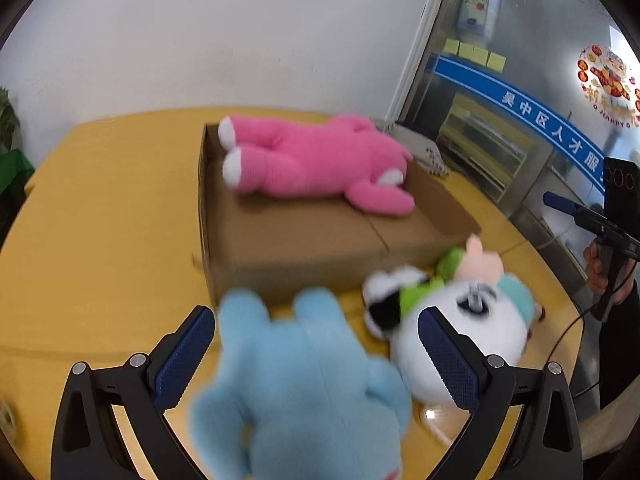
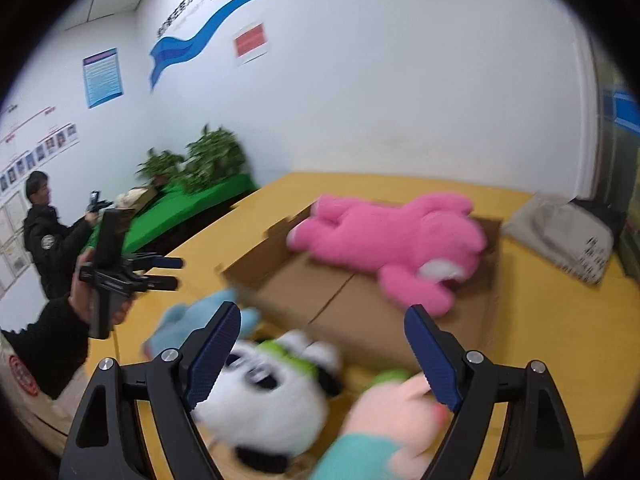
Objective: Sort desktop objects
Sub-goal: 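Close the left tool on the light-blue bear while the right tool grips it too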
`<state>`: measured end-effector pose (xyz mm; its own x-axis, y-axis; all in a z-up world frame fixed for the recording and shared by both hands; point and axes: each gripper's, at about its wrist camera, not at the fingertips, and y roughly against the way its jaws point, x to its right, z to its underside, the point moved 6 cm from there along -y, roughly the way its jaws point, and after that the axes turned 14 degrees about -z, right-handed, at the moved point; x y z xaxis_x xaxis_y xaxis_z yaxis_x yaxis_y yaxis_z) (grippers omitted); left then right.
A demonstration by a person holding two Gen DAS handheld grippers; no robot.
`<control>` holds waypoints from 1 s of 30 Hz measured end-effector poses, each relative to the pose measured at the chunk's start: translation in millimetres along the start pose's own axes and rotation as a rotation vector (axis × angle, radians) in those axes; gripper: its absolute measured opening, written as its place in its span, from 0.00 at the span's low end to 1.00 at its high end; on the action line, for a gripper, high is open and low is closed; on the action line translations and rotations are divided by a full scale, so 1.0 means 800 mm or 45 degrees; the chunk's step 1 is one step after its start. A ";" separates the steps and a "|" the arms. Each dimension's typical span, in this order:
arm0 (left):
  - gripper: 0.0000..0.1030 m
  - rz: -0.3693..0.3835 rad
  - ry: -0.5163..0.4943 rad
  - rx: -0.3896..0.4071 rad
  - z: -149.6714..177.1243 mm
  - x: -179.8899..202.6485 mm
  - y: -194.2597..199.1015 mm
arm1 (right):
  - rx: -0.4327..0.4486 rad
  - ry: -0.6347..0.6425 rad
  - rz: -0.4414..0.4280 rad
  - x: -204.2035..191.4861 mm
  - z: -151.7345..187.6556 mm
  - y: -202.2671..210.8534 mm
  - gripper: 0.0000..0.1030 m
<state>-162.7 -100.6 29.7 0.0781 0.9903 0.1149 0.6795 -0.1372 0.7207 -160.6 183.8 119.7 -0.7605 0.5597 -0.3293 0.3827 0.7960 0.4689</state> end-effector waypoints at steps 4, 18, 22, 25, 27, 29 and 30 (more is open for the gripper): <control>1.00 -0.035 0.046 -0.131 0.060 0.001 -0.026 | -0.124 -0.057 -0.074 -0.047 0.059 -0.054 0.82; 0.99 0.044 0.133 -0.202 0.132 -0.008 -0.022 | -0.180 0.040 0.403 -0.081 0.101 -0.071 0.82; 0.99 0.073 0.188 -0.221 0.156 -0.007 -0.002 | -0.139 0.038 0.158 -0.148 0.096 -0.088 0.82; 1.00 0.118 0.211 -0.221 0.176 -0.007 0.016 | -0.223 0.058 0.109 -0.182 0.124 -0.132 0.82; 1.00 0.132 0.234 -0.202 0.184 -0.014 0.033 | -0.295 0.031 0.134 -0.184 0.144 -0.160 0.79; 1.00 0.144 0.268 -0.158 0.184 -0.027 0.049 | -0.361 -0.011 0.164 -0.180 0.163 -0.186 0.78; 1.00 0.152 0.287 -0.132 0.183 -0.035 0.058 | -0.372 -0.027 0.169 -0.177 0.166 -0.193 0.78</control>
<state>-26.5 -131.3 -39.7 -0.0195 0.9387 0.3441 0.5962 -0.2653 0.7578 -42.2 12.0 -15.1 -0.7019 0.6612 -0.2649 0.3089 0.6177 0.7232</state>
